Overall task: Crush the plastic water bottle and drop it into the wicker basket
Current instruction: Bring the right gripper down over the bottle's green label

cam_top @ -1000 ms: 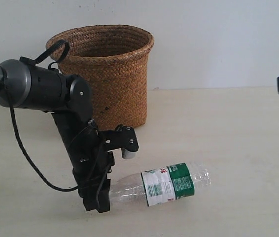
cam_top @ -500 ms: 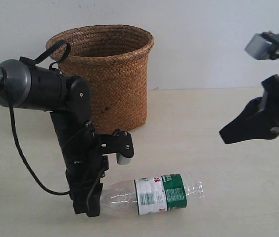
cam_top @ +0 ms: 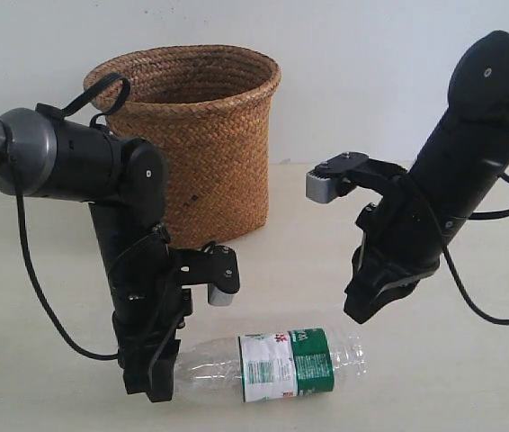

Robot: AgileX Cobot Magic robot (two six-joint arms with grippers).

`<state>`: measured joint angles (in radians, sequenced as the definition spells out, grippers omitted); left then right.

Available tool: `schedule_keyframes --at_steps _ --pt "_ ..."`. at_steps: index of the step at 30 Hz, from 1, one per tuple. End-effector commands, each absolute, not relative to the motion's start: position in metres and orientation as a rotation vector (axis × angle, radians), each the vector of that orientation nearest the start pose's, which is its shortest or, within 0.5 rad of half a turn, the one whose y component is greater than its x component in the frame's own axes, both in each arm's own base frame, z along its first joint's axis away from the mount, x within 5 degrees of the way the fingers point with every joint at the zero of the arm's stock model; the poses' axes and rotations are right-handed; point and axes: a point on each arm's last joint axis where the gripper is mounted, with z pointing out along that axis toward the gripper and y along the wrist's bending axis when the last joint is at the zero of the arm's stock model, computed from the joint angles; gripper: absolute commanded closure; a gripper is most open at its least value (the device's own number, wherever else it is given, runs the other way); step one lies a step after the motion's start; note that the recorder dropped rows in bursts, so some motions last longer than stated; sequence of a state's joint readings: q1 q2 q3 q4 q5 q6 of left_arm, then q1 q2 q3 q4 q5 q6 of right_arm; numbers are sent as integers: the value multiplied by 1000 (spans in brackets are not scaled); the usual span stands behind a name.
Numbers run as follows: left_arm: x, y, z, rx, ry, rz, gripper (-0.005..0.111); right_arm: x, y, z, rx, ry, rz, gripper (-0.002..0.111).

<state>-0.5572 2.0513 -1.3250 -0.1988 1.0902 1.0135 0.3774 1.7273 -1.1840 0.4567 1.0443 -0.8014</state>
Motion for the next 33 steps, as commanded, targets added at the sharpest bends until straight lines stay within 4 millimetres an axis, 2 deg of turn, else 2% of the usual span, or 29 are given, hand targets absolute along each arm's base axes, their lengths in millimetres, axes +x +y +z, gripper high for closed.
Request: schedule_keyframes --at_steps 1,5,9,16,26,33 --pt "302 -209 137 2182 2396 -321 103 292 157 225 -1294 2601 623 108" --pt "302 -209 137 2182 2396 -321 103 292 162 228 -1223 2587 702 108" --pt "302 -209 137 2182 2396 -321 103 300 163 228 -1173 2537 642 108" --pt "302 -209 137 2177 2392 -317 103 304 164 229 -1117 2525 643 108" --pt "303 -209 137 2178 2388 -309 103 309 167 196 -1131 2638 673 108" --pt "304 -209 137 2173 2380 -297 103 309 167 189 -1103 2693 670 108"
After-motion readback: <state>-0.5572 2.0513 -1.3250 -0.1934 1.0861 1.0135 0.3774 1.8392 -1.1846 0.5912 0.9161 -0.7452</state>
